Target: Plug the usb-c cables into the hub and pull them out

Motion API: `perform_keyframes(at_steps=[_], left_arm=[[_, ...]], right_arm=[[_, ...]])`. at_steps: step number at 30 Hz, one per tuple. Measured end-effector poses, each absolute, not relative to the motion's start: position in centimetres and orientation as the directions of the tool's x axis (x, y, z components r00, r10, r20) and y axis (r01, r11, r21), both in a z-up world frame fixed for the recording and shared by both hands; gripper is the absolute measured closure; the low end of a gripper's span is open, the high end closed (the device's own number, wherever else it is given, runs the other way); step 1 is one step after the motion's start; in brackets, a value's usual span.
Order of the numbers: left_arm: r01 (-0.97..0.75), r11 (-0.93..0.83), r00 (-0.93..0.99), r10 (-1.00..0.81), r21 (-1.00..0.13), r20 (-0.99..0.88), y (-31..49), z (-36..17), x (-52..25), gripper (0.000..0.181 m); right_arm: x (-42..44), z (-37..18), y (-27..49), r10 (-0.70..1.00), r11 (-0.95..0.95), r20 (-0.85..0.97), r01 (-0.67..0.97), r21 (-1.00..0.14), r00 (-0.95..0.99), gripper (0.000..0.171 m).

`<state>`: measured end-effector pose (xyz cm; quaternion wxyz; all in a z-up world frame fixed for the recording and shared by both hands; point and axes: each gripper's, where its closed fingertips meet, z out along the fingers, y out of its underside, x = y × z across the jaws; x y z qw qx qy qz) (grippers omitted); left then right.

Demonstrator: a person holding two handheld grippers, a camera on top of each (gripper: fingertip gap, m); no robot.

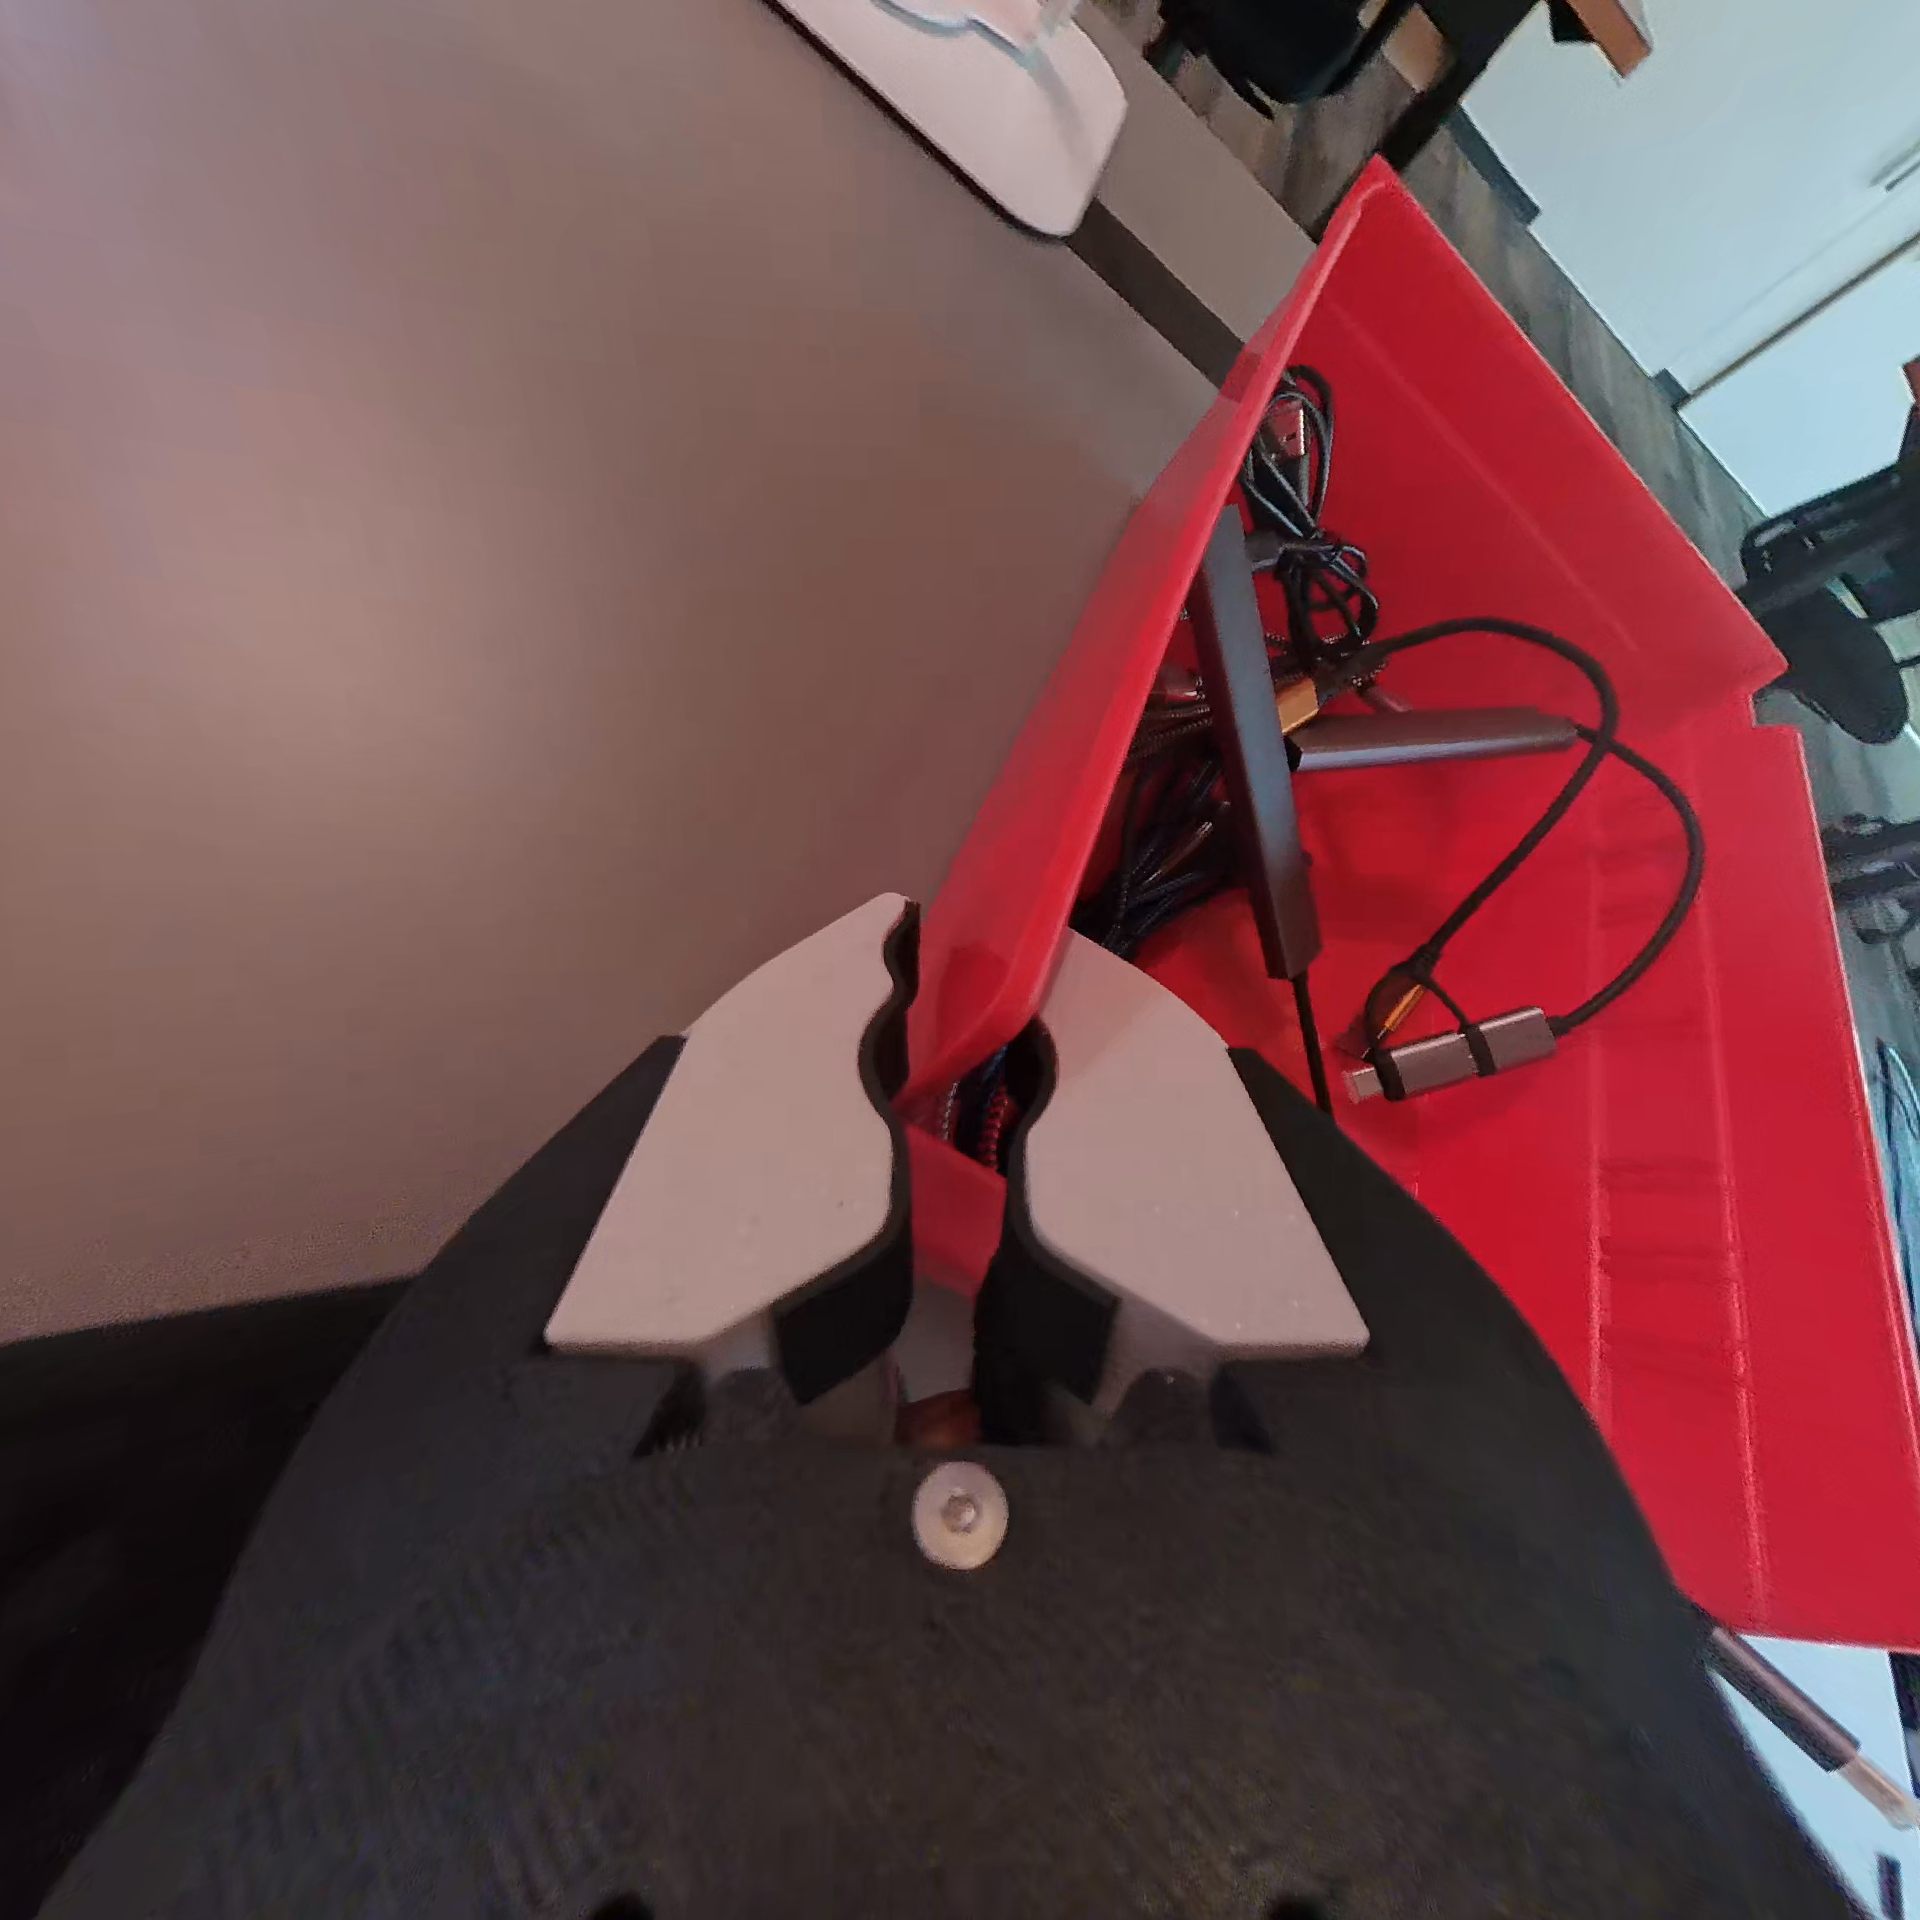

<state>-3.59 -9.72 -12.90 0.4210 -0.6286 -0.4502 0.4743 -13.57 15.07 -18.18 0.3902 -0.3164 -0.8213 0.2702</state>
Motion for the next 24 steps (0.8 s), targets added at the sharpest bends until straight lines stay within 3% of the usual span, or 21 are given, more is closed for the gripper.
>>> perform_keyframes(at_steps=[15, 18, 21, 24], left_arm=[[0.136, -0.166, 0.177, 0.974, -0.977, -0.141, -9.7, -12.8, -3.3, 0.150], [0.106, -0.150, 0.161, 0.978, -0.983, -0.132, -10.4, -11.8, -2.7, 0.139], [-0.025, -0.144, 0.002, 0.990, -0.989, -0.145, -14.8, -8.2, -0.9, 0.139], [-0.029, -0.221, -0.320, 0.926, -0.975, -0.201, -23.5, -6.2, 2.5, 0.134]], right_arm=[[-10.2, -18.1, 0.2, 0.574, 0.724, 0.464, 0.154, -0.672, -0.675, 0.155], [-9.8, -18.1, -2.7, 0.550, 0.725, 0.455, 0.130, -0.677, -0.700, 0.155], [-9.3, -18.0, -5.2, 0.534, 0.719, 0.447, 0.107, -0.687, -0.718, 0.155], [-8.8, -18.0, -7.0, 0.520, 0.715, 0.443, 0.089, -0.694, -0.730, 0.156]])
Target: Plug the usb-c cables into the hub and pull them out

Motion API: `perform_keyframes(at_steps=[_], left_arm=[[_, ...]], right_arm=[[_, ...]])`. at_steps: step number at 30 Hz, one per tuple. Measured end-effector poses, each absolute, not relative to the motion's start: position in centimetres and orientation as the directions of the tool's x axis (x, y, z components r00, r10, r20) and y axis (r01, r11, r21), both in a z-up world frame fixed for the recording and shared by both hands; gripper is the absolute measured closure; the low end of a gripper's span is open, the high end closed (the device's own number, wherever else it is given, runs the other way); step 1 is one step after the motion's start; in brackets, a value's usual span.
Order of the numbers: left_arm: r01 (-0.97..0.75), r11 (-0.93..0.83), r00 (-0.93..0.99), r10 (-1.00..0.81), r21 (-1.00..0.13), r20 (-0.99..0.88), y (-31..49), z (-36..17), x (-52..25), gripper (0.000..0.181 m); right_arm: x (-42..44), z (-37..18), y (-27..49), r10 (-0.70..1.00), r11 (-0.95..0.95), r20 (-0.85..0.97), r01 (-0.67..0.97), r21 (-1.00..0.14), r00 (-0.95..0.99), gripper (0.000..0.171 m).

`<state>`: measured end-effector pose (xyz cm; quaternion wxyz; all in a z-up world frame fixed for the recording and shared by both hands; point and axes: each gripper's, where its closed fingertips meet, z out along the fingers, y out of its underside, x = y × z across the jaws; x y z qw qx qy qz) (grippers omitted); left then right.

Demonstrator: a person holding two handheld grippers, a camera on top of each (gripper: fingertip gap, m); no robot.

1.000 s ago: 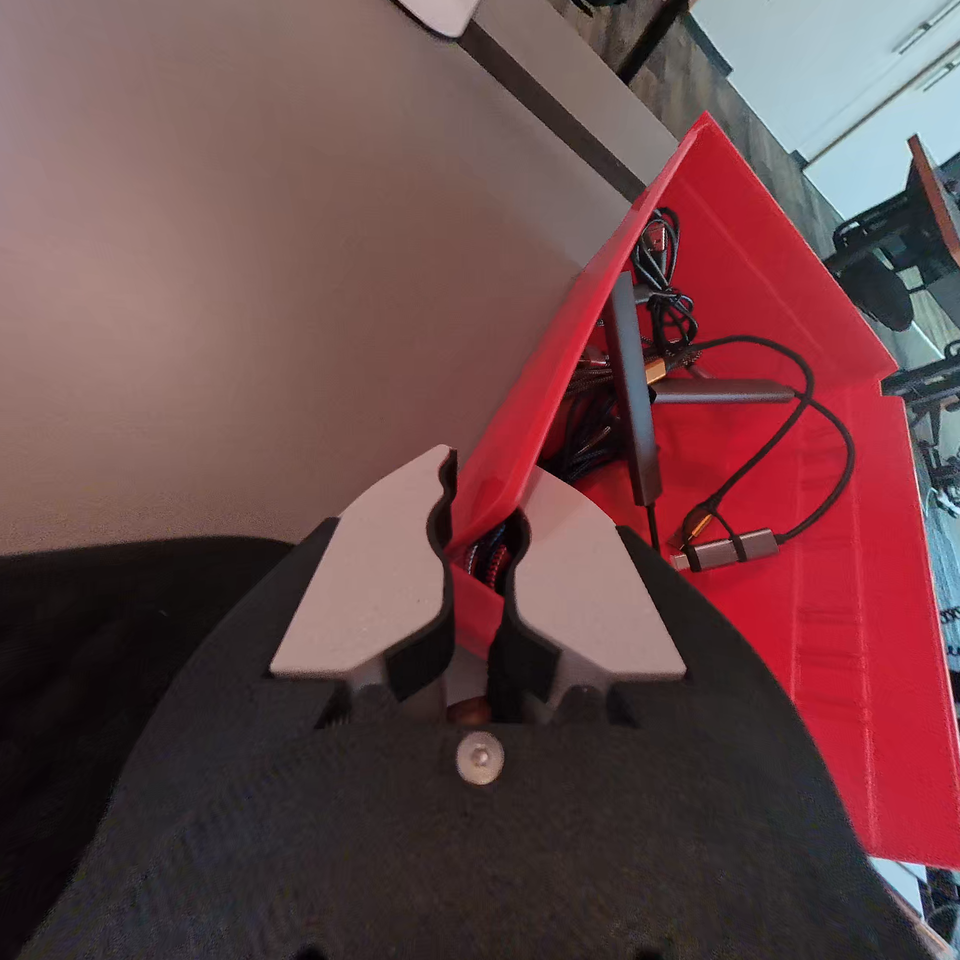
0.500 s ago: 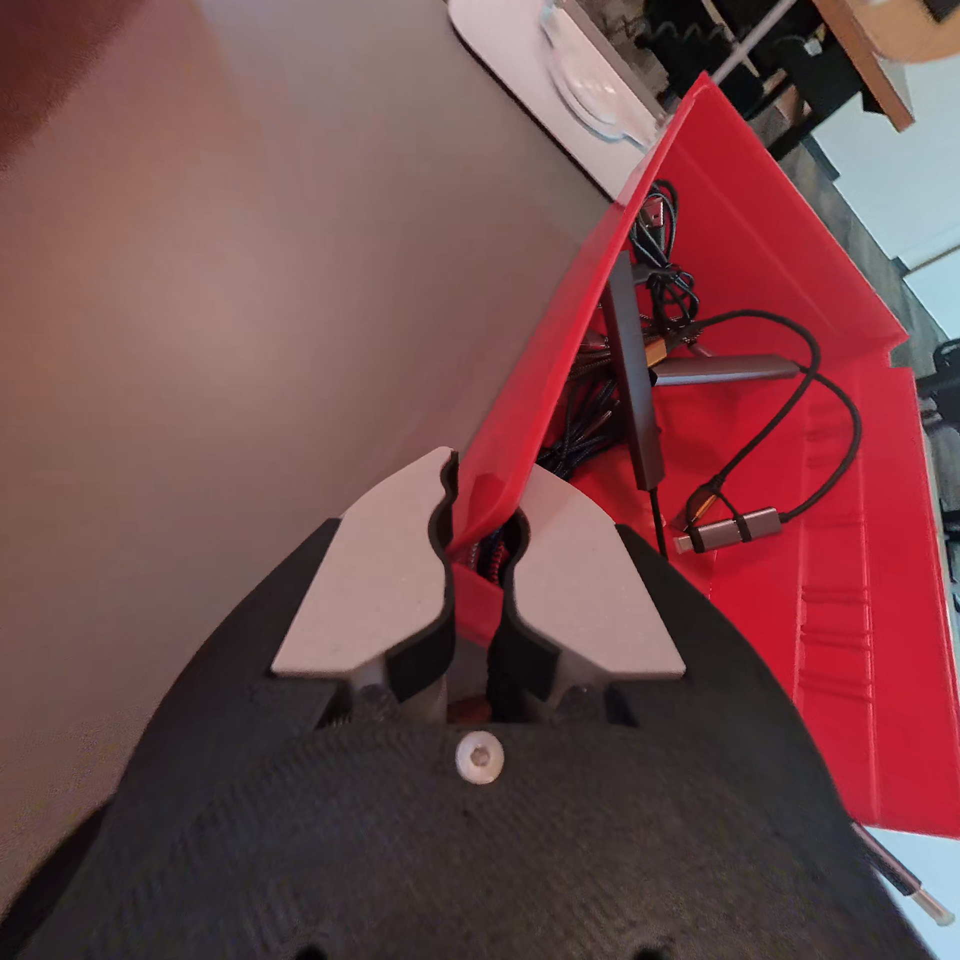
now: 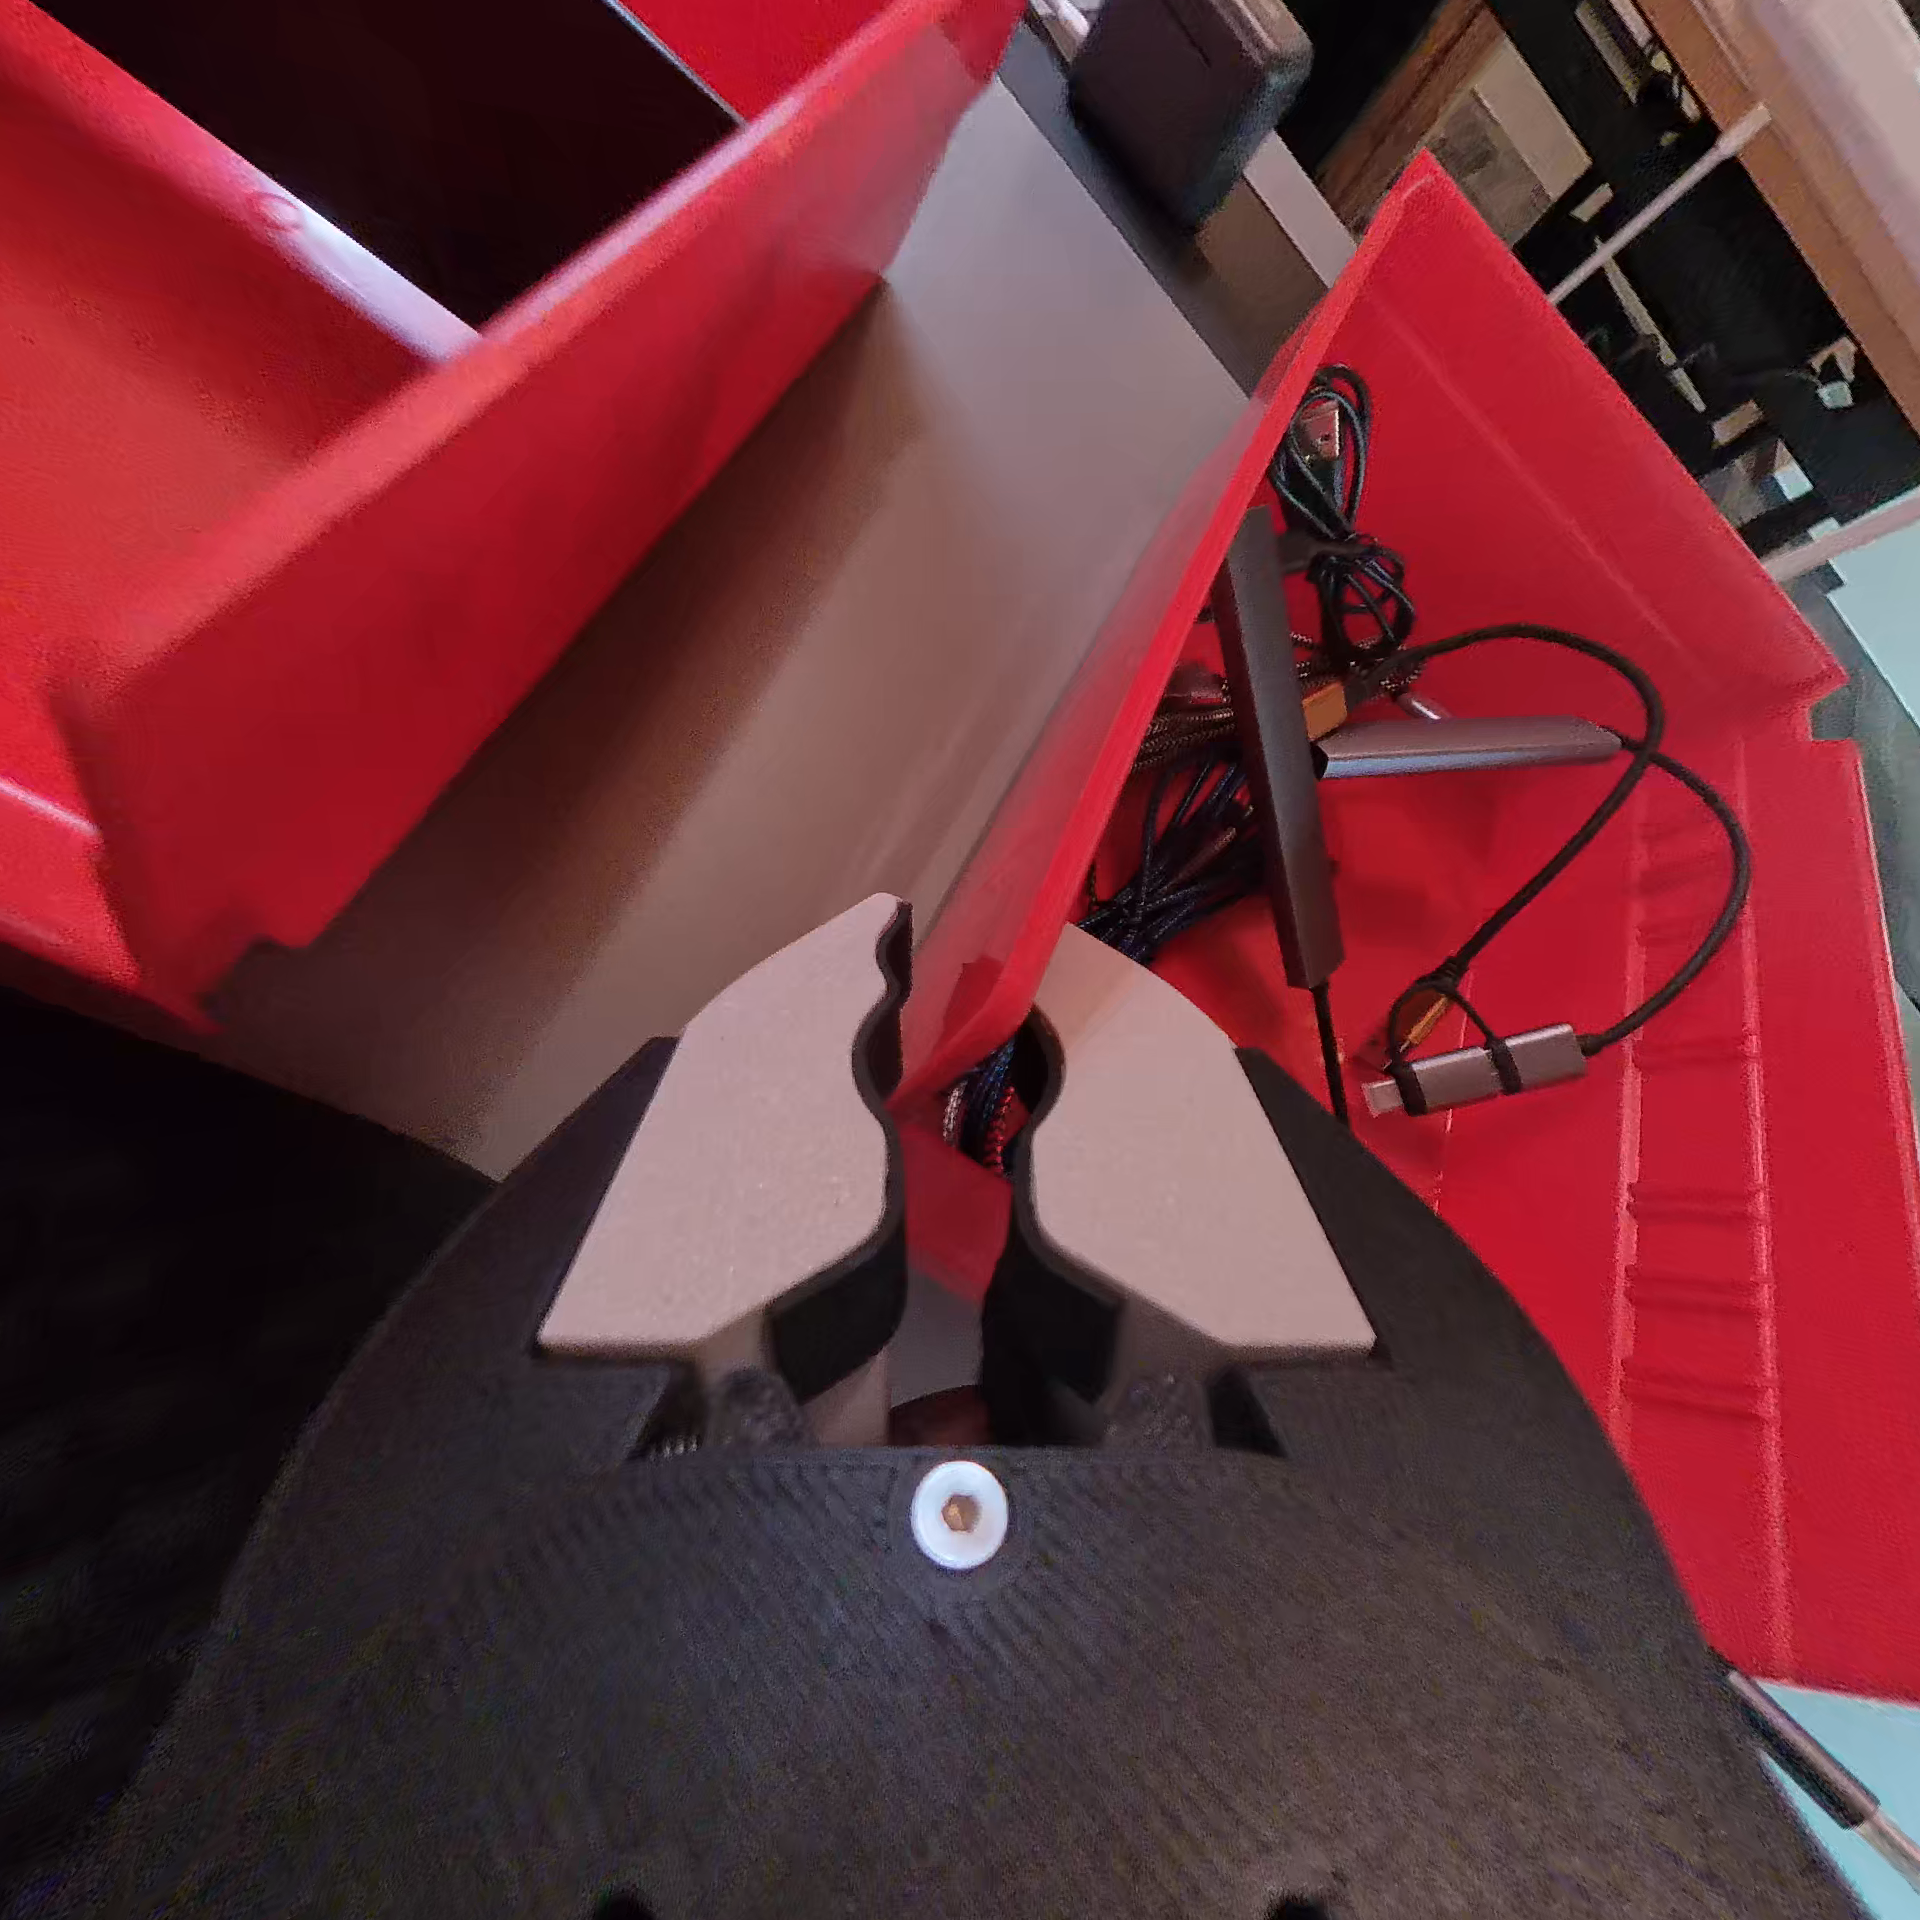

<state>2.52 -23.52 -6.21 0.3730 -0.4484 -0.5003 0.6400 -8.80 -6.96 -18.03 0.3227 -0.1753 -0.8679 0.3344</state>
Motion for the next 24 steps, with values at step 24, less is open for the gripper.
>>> perform_keyframes(at_steps=[24], left_arm=[[0.357, -0.005, -0.477, 0.859, -0.934, -0.187, -39.7, -14.6, 12.9, 0.176]], right_arm=[[-7.5, -18.0, -19.1, 0.438, 0.683, 0.393, 0.015, -0.730, -0.808, 0.152]])
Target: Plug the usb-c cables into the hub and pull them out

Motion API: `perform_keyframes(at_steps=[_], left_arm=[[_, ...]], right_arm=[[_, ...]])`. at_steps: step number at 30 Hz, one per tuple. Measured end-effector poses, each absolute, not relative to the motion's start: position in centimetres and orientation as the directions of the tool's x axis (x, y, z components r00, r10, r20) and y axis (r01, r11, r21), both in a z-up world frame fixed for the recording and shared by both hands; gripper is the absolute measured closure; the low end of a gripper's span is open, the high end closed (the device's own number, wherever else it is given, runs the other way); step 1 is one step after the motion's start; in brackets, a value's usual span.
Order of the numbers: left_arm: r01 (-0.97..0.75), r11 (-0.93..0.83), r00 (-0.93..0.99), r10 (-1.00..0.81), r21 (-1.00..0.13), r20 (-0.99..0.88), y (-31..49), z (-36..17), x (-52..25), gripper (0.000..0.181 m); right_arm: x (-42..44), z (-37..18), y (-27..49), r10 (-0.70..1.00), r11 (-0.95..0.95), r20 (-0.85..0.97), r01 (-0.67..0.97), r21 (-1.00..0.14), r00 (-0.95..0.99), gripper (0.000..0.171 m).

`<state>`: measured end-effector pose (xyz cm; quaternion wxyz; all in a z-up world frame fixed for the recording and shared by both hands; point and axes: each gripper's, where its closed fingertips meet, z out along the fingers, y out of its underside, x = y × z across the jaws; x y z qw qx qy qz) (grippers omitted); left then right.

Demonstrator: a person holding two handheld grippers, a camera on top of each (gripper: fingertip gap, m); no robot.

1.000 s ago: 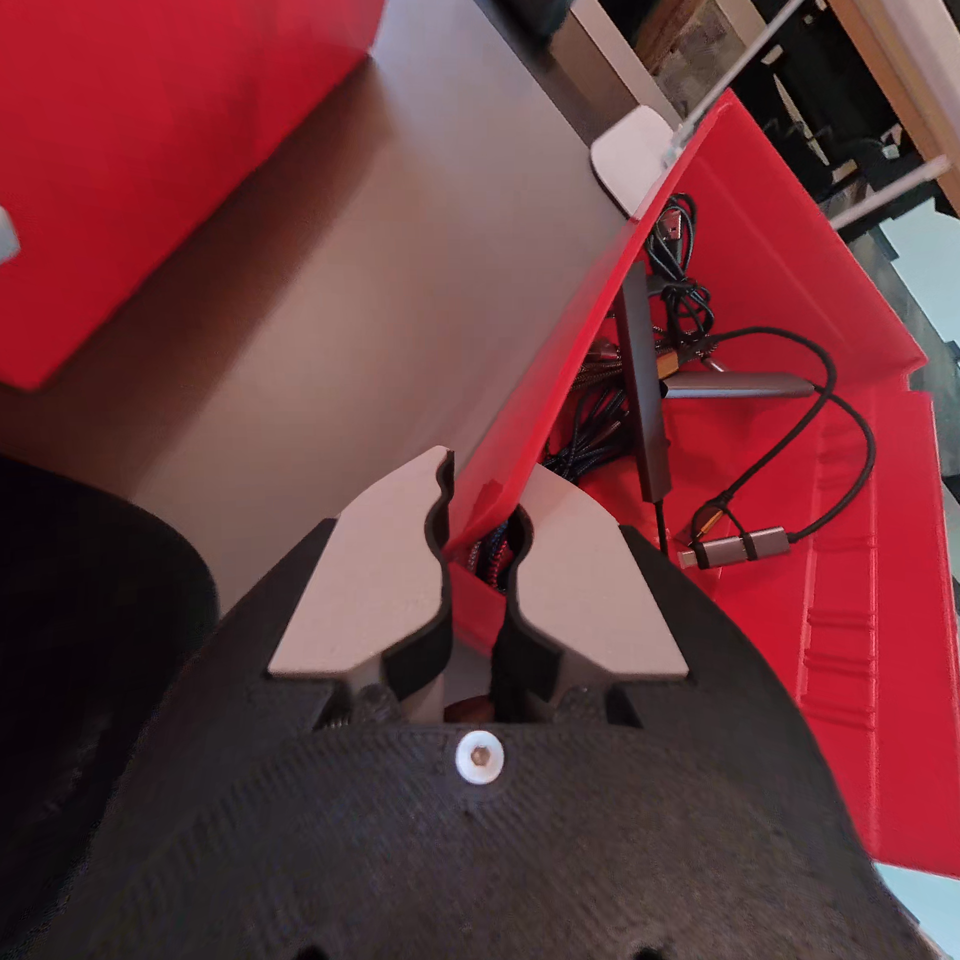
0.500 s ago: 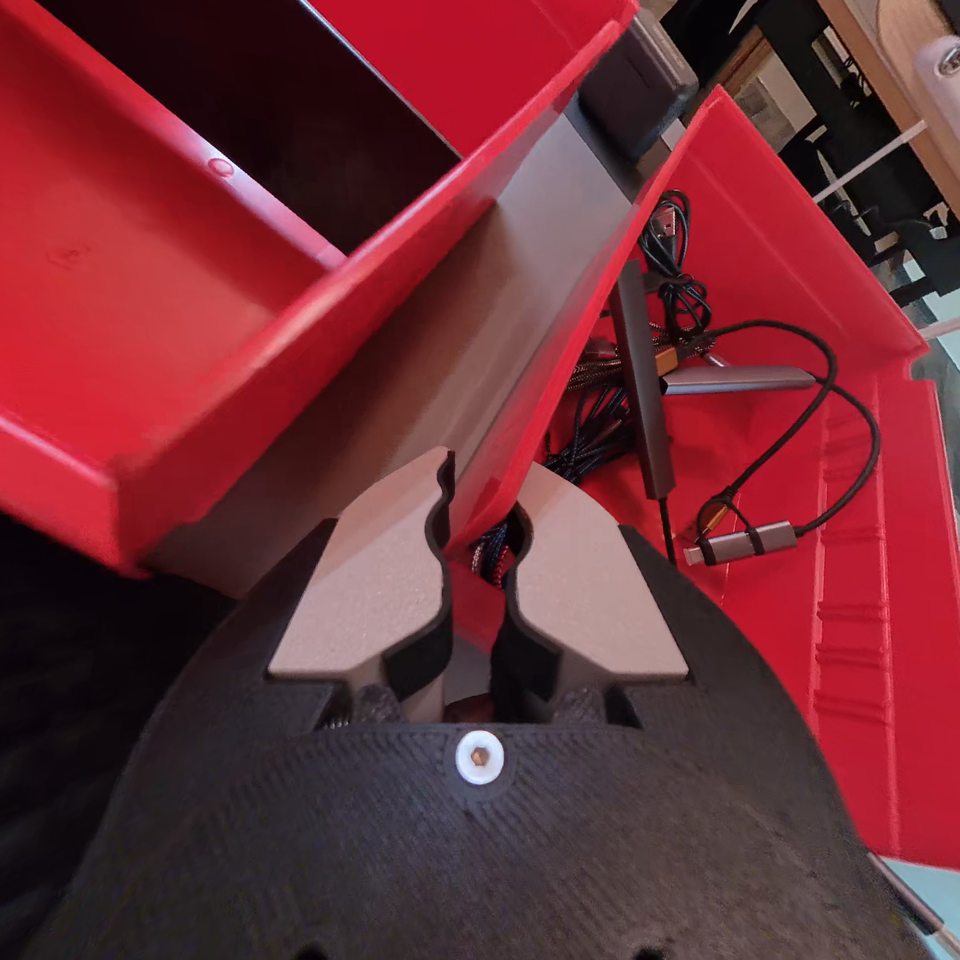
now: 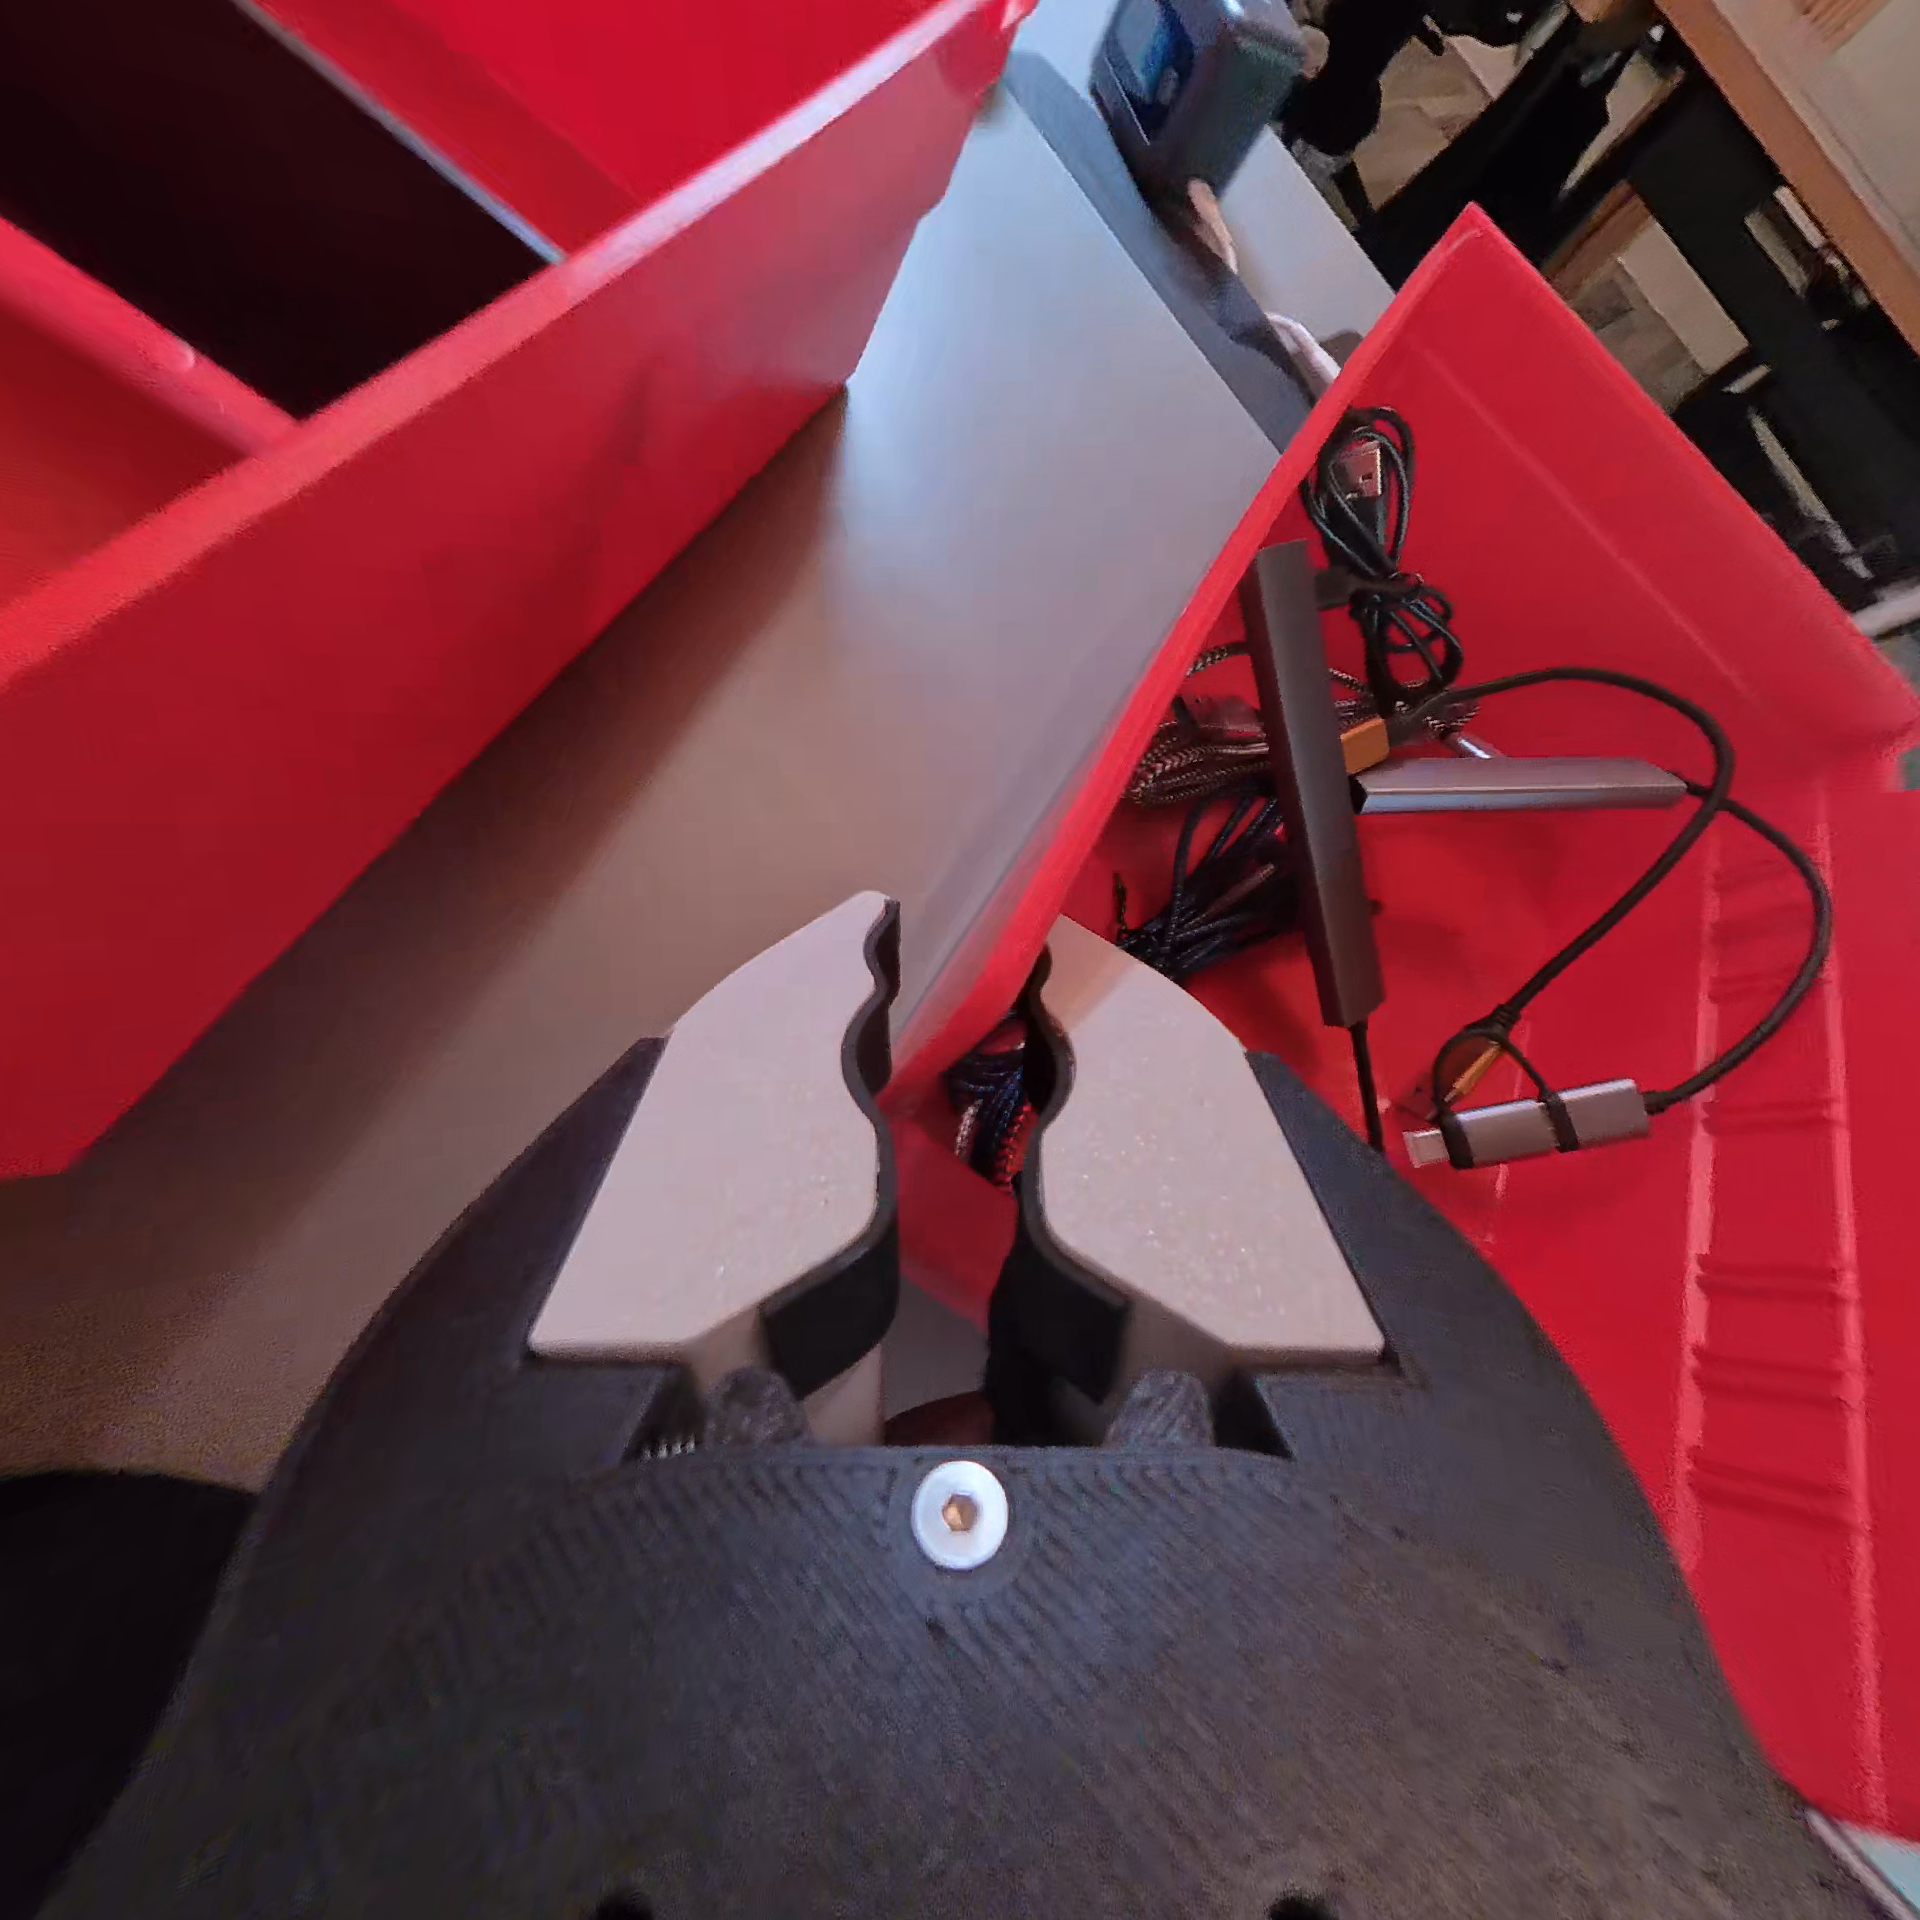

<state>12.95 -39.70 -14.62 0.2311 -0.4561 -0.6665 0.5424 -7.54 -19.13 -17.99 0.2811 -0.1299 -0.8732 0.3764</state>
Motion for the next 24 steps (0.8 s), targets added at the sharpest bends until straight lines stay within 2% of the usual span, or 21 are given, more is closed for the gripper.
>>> perform_keyframes(at_steps=[3, 7, 11, 14, 16, 18, 20, 21, 22, 23, 24], left_arm=[[0.373, 0.024, -0.479, 0.861, -0.928, -0.170, -40.4, -14.8, 14.7, 0.176], [0.377, 0.024, -0.445, 0.882, -0.926, -0.158, -40.3, -14.6, 15.9, 0.171], [0.210, -0.022, -0.413, 0.904, -0.978, -0.109, -39.6, -12.6, 15.7, 0.137], [0.123, -0.027, -0.434, 0.897, -0.992, -0.078, -40.1, -11.6, 16.2, 0.118], [0.111, -0.029, -0.461, 0.884, -0.993, -0.077, -40.8, -11.9, 16.4, 0.111], [0.120, -0.042, -0.448, 0.889, -0.992, -0.092, -40.7, -12.4, 16.2, 0.108], [0.196, -0.044, -0.426, 0.896, -0.980, -0.126, -40.6, -13.8, 15.9, 0.108], [0.240, -0.051, -0.424, 0.893, -0.969, -0.152, -40.8, -14.6, 15.8, 0.112], [0.277, -0.066, -0.411, 0.894, -0.959, -0.180, -40.7, -15.2, 15.7, 0.132], [0.290, -0.085, -0.375, 0.906, -0.953, -0.195, -40.1, -15.4, 15.4, 0.158], [0.289, -0.083, -0.382, 0.903, -0.954, -0.195, -39.9, -15.2, 15.2, 0.165]], right_arm=[[-6.8, -17.9, -22.0, 0.418, 0.633, 0.304, 0.035, -0.773, -0.856, 0.145], [-6.3, -17.2, -22.2, 0.413, 0.617, 0.296, 0.025, -0.787, -0.861, 0.138], [-4.0, -13.3, -21.2, 0.461, 0.466, 0.235, 0.009, -0.885, -0.856, 0.102], [0.0, -11.1, -21.0, 0.410, 0.236, 0.026, 0.079, -0.968, -0.912, 0.089], [2.8, -10.8, -21.3, 0.333, 0.113, -0.125, 0.171, -0.979, -0.935, 0.083], [5.0, -12.1, -22.2, 0.280, 0.131, -0.162, 0.205, -0.970, -0.946, 0.078], [6.0, -14.3, -23.3, 0.277, 0.237, -0.088, 0.157, -0.959, -0.957, 0.081], [6.1, -15.1, -23.7, 0.289, 0.287, -0.045, 0.131, -0.949, -0.956, 0.089], [6.0, -15.7, -24.0, 0.300, 0.333, -0.008, 0.112, -0.936, -0.954, 0.108], [6.0, -16.0, -24.3, 0.301, 0.376, 0.023, 0.096, -0.922, -0.953, 0.136], [5.7, -16.3, -24.5, 0.319, 0.415, 0.070, 0.073, -0.907, -0.945, 0.147]])
